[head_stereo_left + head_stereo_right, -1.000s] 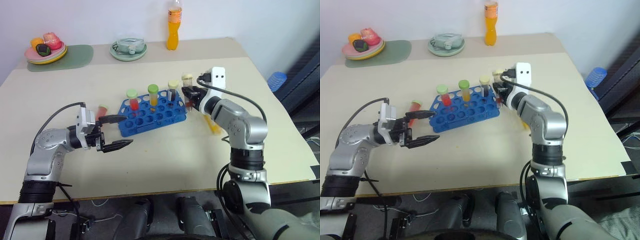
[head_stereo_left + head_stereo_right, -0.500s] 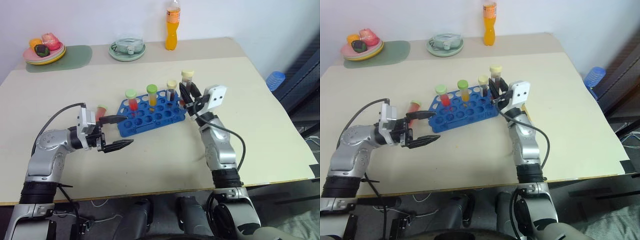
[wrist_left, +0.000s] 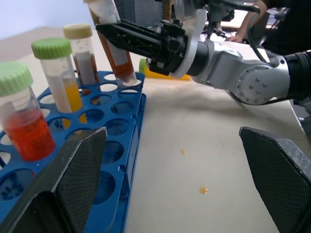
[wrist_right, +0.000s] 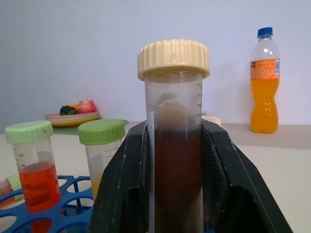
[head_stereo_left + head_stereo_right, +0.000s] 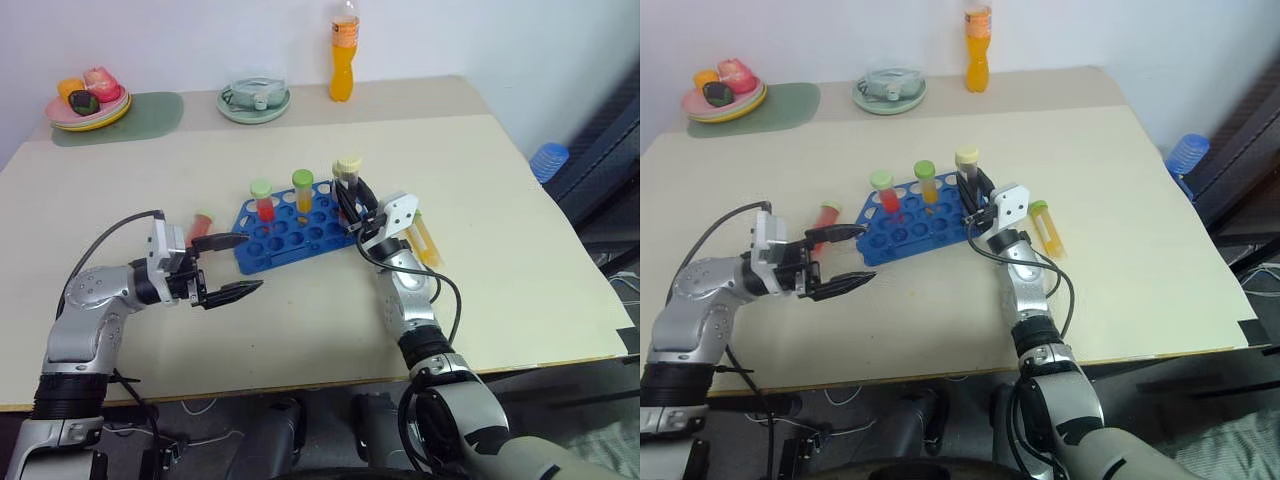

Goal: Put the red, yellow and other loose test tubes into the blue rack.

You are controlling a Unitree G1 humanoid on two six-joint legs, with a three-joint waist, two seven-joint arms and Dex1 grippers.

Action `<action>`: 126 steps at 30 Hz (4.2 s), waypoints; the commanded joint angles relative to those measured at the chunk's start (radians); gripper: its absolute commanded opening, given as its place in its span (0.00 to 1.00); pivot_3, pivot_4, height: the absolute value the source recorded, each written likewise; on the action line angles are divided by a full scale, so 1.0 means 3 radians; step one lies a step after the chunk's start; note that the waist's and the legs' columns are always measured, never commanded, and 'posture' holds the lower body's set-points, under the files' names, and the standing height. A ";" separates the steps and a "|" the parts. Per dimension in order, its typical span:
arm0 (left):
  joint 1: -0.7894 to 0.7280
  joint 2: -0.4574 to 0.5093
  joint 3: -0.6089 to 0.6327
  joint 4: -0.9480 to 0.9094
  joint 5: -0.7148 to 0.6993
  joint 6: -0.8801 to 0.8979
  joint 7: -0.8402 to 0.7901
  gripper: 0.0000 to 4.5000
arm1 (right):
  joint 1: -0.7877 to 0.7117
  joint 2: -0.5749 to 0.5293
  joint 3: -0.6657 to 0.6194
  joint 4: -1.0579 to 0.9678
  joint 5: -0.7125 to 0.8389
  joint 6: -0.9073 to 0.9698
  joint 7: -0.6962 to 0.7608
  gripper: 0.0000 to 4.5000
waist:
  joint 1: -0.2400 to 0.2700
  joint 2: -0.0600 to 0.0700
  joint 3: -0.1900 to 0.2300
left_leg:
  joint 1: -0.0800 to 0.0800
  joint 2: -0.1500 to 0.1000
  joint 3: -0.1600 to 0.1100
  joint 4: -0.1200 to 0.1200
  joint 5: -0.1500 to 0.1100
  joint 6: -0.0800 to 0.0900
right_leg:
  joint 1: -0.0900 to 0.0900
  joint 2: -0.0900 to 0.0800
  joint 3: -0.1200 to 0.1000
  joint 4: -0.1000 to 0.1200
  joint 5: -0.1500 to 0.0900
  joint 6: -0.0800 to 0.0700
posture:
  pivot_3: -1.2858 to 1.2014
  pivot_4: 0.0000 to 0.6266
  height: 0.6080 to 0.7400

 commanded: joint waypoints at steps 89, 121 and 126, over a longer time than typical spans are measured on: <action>-0.0233 -0.0337 -0.0232 0.0216 0.0011 -0.0119 -0.0226 1.00 | -0.1454 -0.2344 0.0809 -0.1198 0.0604 0.6676 0.0154 0.99 | 0.0028 -0.0001 0.0001 | -0.0002 0.0004 0.0002 -0.0026 -0.0010 0.0020 | 0.0010 -0.0012 -0.0001 -0.0017 -0.0003 -0.0005 | 0.52 0.24 1.00; -0.0027 -0.0279 -0.0175 0.0040 -0.0043 -0.0064 -0.0067 1.00 | -0.0590 -0.3276 0.1349 -0.2973 0.0422 0.5946 0.2232 0.17 | 0.0036 0.0012 0.0008 | -0.0035 0.0003 0.0000 0.0005 -0.0016 0.0024 | -0.0011 -0.0011 -0.0009 -0.0012 0.0000 -0.0005 | 0.52 0.24 1.00; -0.0131 -0.0353 -0.0141 0.0270 -0.0035 -0.0121 -0.0049 1.00 | 0.0121 -0.2616 0.0666 -0.3811 0.0775 0.5595 0.1712 0.17 | 0.0026 0.0011 0.0007 | -0.0030 0.0006 0.0002 0.0010 -0.0017 0.0025 | -0.0006 -0.0011 -0.0008 -0.0008 0.0001 -0.0004 | 0.52 0.24 1.00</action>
